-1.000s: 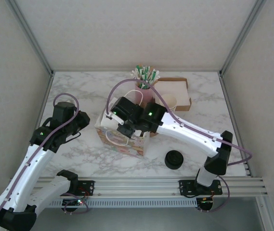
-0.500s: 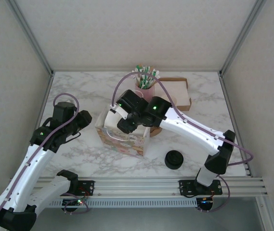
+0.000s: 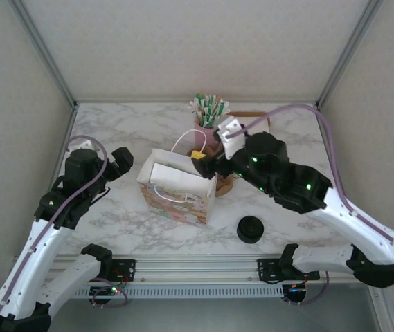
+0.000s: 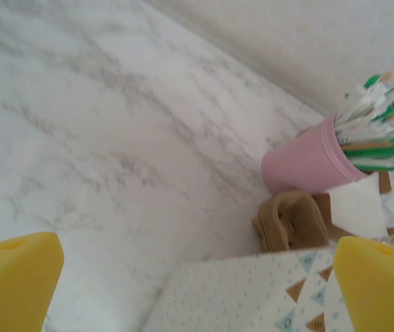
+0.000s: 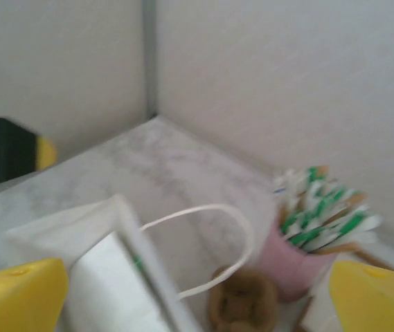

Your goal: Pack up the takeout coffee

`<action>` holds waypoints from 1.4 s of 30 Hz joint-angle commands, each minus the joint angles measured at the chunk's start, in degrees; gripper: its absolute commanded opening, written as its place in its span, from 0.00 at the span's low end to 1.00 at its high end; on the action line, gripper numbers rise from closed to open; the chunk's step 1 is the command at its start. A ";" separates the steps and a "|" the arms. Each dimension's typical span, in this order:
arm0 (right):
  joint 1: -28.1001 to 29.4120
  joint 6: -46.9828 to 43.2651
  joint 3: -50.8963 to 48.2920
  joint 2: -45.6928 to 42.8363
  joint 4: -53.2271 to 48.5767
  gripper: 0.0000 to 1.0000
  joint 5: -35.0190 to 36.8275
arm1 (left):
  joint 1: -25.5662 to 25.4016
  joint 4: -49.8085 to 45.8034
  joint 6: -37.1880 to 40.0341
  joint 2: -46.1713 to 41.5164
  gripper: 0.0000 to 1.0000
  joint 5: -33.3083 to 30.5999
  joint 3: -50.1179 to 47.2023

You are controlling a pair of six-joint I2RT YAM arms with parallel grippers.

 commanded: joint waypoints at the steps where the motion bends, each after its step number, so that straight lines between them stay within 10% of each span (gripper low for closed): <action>1: -3.15 -7.30 -7.81 -4.72 15.54 0.99 13.11 | -0.30 5.73 8.73 -0.59 1.00 -9.18 0.99; 8: -24.18 -4.86 -21.27 -10.35 21.54 0.99 13.45 | 0.29 19.26 18.27 -0.26 1.00 -20.44 -6.05; 17: -51.21 5.23 -42.61 -3.87 34.87 0.99 -5.89 | 10.09 33.63 22.00 11.46 1.00 -19.45 -15.65; 42: -57.22 5.34 -56.57 25.09 71.22 0.99 -15.97 | 18.06 76.06 27.23 39.76 1.00 -9.25 -30.65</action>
